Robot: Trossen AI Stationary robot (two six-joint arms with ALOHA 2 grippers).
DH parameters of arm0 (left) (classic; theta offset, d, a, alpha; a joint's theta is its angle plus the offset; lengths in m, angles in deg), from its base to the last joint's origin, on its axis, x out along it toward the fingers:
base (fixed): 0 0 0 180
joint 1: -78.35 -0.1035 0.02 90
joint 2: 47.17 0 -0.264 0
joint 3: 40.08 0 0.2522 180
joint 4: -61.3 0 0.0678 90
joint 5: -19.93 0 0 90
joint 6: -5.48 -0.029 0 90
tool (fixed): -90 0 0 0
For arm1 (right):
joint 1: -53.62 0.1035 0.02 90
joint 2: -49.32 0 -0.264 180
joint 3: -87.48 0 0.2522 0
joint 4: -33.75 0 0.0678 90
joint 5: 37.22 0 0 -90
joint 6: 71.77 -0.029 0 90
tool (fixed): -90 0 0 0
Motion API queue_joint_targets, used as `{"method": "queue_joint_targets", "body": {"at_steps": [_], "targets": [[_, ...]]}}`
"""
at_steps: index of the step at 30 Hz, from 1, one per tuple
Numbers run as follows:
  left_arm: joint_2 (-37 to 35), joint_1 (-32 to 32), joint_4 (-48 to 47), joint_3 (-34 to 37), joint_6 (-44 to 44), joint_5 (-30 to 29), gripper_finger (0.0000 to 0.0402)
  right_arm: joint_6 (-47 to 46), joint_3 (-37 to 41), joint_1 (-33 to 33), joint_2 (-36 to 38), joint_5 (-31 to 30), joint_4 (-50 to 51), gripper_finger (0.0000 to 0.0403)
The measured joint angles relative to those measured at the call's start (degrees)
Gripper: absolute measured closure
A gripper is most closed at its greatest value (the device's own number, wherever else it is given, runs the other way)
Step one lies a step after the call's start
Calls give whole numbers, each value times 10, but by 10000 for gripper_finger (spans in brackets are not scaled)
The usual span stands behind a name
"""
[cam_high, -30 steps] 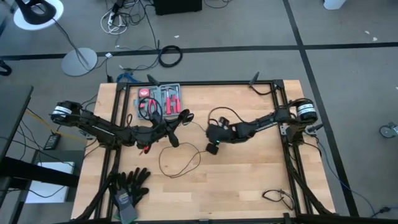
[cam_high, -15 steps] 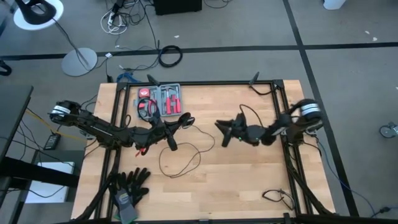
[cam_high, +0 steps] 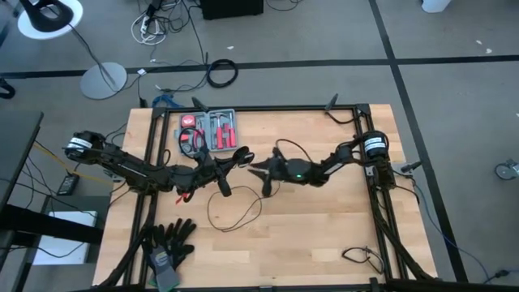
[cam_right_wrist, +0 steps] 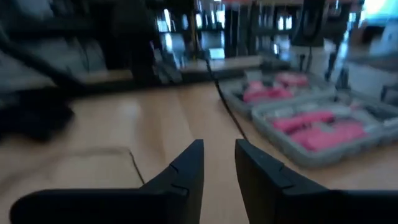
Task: Coil cords
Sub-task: Coil the black wire onto the spool
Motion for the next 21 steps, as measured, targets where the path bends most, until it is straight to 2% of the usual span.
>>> {"method": "queue_joint_targets", "body": {"at_steps": [4,6,14,21], "targets": [[0,0,0,0,0,0,402,12,-56,-10,0,-1,132,297],[0,0,0,0,1,0,402,21,-74,-13,0,-1,163,286],[0,0,0,0,4,4,402,82,-109,-28,0,14,183,248],[0,0,12,0,5,4,402,112,-129,-34,0,29,195,245]]}}
